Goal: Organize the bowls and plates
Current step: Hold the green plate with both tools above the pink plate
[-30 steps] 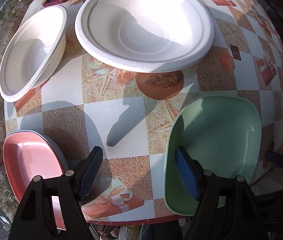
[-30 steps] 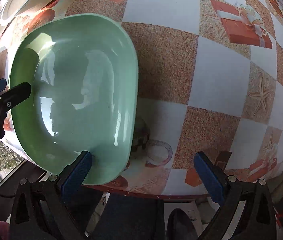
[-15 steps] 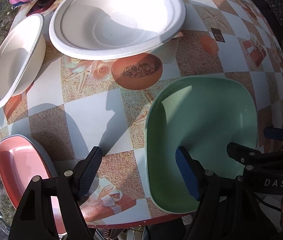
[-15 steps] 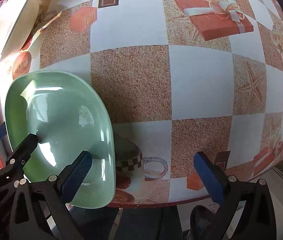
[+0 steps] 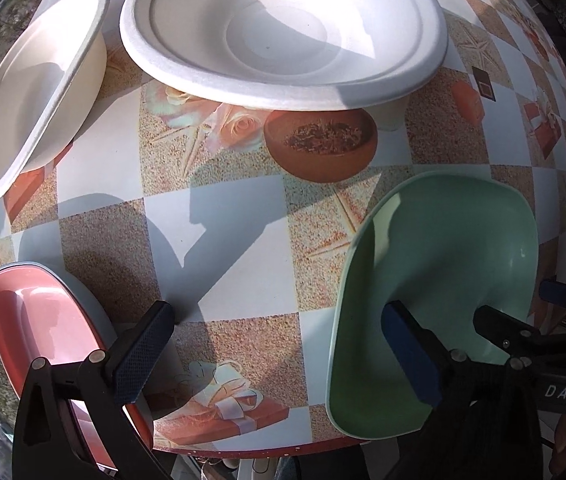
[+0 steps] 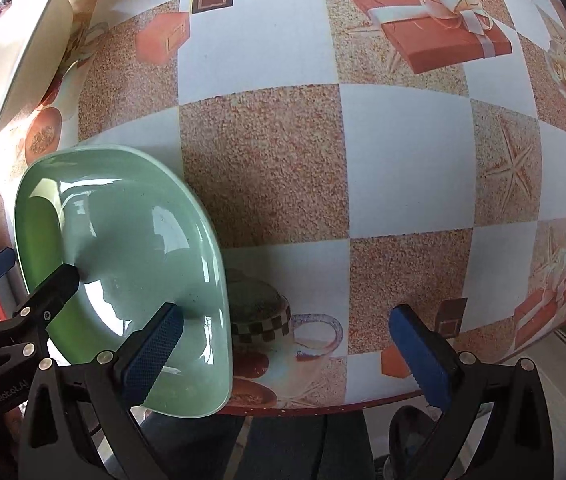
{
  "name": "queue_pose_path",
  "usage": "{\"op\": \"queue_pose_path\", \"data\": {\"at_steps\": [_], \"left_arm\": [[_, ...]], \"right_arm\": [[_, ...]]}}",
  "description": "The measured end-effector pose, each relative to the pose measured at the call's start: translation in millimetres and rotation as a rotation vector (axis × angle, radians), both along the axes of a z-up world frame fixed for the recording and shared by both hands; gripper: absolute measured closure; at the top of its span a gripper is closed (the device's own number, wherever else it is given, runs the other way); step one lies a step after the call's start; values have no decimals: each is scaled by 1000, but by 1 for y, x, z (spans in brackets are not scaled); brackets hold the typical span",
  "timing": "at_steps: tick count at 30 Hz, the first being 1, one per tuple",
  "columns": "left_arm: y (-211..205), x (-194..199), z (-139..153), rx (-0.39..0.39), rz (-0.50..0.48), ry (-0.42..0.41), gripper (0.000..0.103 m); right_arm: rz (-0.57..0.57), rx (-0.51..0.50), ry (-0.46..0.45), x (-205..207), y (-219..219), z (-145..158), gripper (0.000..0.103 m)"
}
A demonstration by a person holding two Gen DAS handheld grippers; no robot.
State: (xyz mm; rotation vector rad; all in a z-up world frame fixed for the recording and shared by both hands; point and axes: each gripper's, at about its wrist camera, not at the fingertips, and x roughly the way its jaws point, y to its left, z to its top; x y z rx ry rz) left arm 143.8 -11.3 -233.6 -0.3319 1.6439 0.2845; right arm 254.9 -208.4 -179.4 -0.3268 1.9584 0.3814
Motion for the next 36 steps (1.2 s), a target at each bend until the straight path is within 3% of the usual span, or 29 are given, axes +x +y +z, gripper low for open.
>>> {"op": "queue_pose_path", "data": {"at_steps": [10, 13, 17, 23, 29, 31, 33, 35, 36], "left_arm": [[-5, 2, -6, 13, 1, -26, 0], [-22, -9, 14, 18, -12, -21, 0], [-40, -12, 17, 51, -55, -10, 2], [-56, -15, 22, 74, -111, -12, 15], [-73, -18, 34, 56, -155, -28, 39], [-81, -18, 35, 32, -183, -33, 58], [-92, -16, 38, 5, -211, -31, 69], [-97, -19, 38, 9, -225, -22, 70], [-98, -21, 38, 3, -226, -22, 70]], "right_arm": [[-3, 8, -26, -8, 17, 12, 0], [-3, 8, -28, -7, 16, 14, 0], [-1, 8, -26, -10, 16, 14, 0], [3, 1, -14, -20, 14, 16, 2], [37, -6, 10, -32, 17, 20, 6], [60, 2, 4, -35, 21, 25, 16], [94, 28, -8, -39, 29, 32, 29], [133, 68, -19, -44, 37, 40, 49], [140, 79, -19, -46, 39, 42, 67]]}}
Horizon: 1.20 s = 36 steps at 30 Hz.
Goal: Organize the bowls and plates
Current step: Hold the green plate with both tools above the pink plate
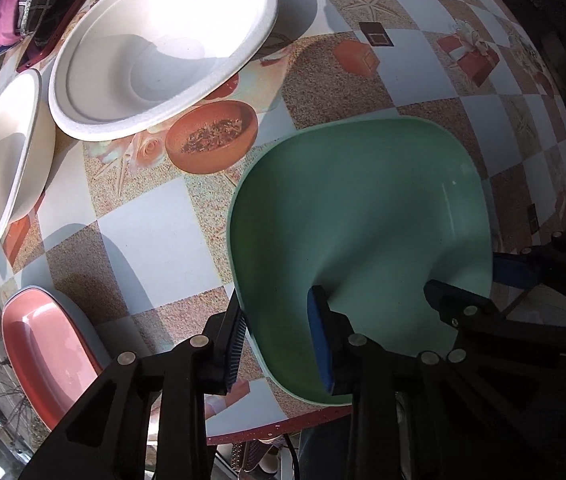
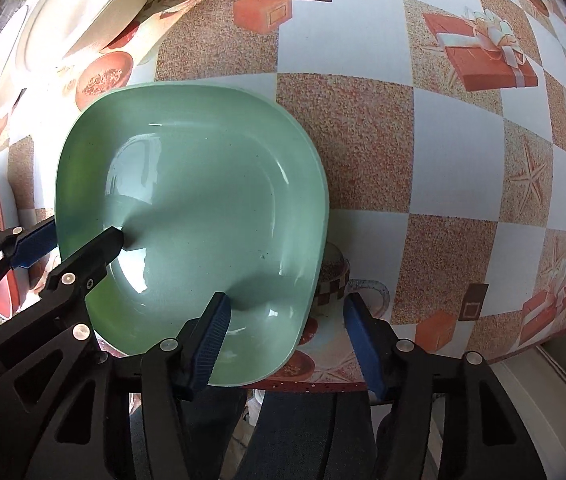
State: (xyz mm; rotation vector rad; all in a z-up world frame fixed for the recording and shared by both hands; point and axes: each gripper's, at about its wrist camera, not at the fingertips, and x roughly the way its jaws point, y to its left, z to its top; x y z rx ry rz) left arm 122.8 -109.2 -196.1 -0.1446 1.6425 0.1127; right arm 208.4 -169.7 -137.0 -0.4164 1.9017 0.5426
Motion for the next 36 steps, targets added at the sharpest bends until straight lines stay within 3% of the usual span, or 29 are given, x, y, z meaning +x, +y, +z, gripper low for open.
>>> {"op": "queue_pose_path", "data": {"at_steps": [2, 4, 11, 15, 25, 36], "left_arm": [[-1, -10, -3, -3, -10, 14, 71], [-2, -17, -4, -6, -19, 24, 71], [-14, -54, -4, -16, -45, 48, 70], [-1, -52, 8, -19, -37, 15, 70], [0, -59, 41, -10, -32, -67, 70], [14, -80, 66, -7, 51, -127, 70]], "right_arm": [[-10, 0, 9, -2, -2, 1, 69], [-33, 4, 39, -5, -6, 1, 79], [-24, -6, 101, -28, -10, 4, 79], [-38, 1, 114, -37, -10, 6, 79], [-36, 15, 61, -22, -13, 28, 79], [21, 40, 4, -30, -3, 54, 79]]}}
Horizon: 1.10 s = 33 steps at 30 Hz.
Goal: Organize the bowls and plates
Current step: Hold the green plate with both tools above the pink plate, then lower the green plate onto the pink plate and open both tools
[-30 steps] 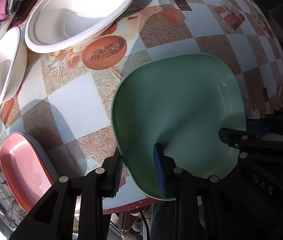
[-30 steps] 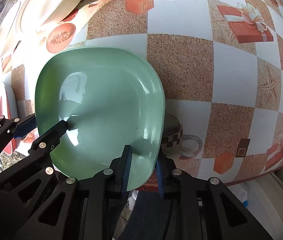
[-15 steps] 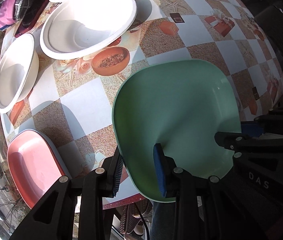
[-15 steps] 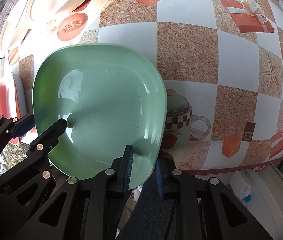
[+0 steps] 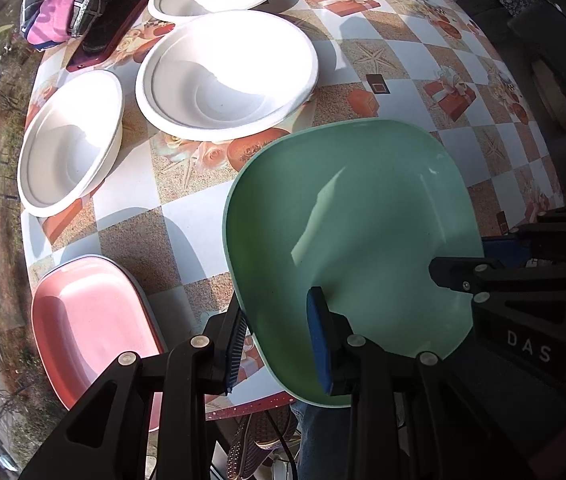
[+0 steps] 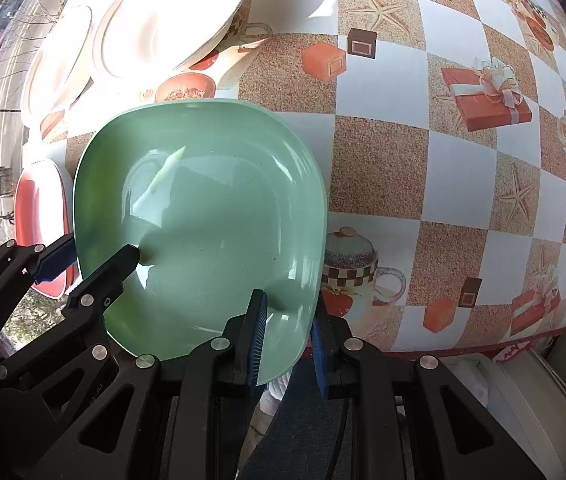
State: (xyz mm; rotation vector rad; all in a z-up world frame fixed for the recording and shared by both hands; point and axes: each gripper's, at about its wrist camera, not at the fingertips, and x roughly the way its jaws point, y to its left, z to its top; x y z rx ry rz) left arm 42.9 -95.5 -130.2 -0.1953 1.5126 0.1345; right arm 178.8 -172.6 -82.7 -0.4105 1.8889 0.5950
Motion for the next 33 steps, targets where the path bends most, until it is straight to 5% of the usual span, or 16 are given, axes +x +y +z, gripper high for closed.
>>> {"op": "queue_pose_path", "data": {"at_steps": [33], "left_arm": [[62, -25, 56, 76, 248, -111, 70]], "right_arm": [[214, 105, -92, -42, 46, 60, 79]]}}
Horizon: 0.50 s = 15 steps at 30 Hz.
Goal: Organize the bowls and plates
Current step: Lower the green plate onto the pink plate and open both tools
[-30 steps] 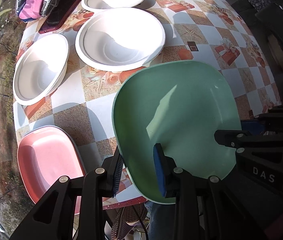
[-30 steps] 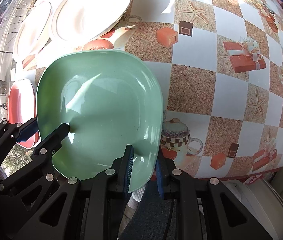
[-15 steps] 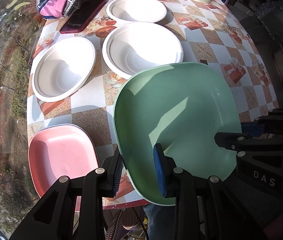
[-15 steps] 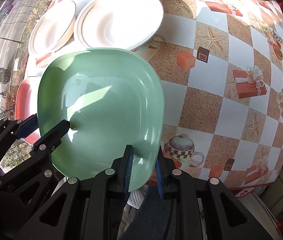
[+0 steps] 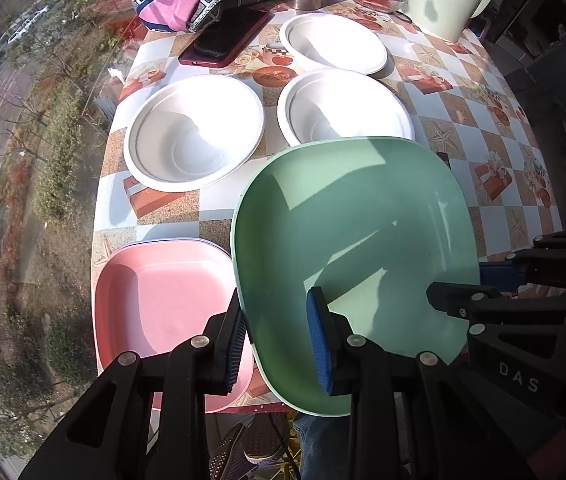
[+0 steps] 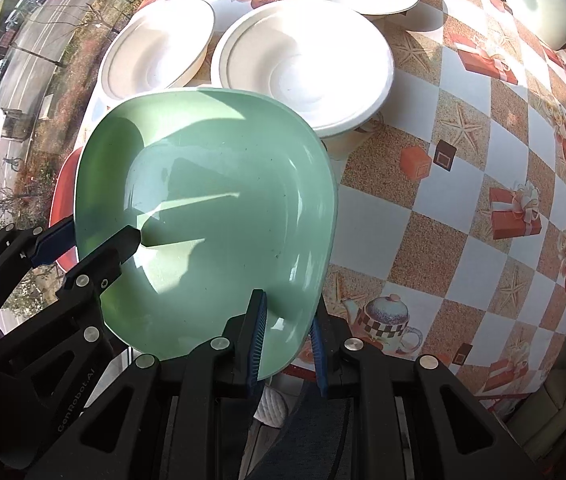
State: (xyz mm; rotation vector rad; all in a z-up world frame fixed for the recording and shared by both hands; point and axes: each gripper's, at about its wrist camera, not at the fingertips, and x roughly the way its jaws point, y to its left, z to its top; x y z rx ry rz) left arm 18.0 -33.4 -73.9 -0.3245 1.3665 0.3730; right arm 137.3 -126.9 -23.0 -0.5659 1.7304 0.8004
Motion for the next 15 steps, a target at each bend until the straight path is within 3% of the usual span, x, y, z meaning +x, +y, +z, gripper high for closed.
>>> {"op": "queue_pose_path", "data": {"at_steps": [15], "left_arm": [[52, -57, -1, 15, 191, 24, 70]], "right_arm": [[178, 30, 58, -46, 54, -8, 79]]}}
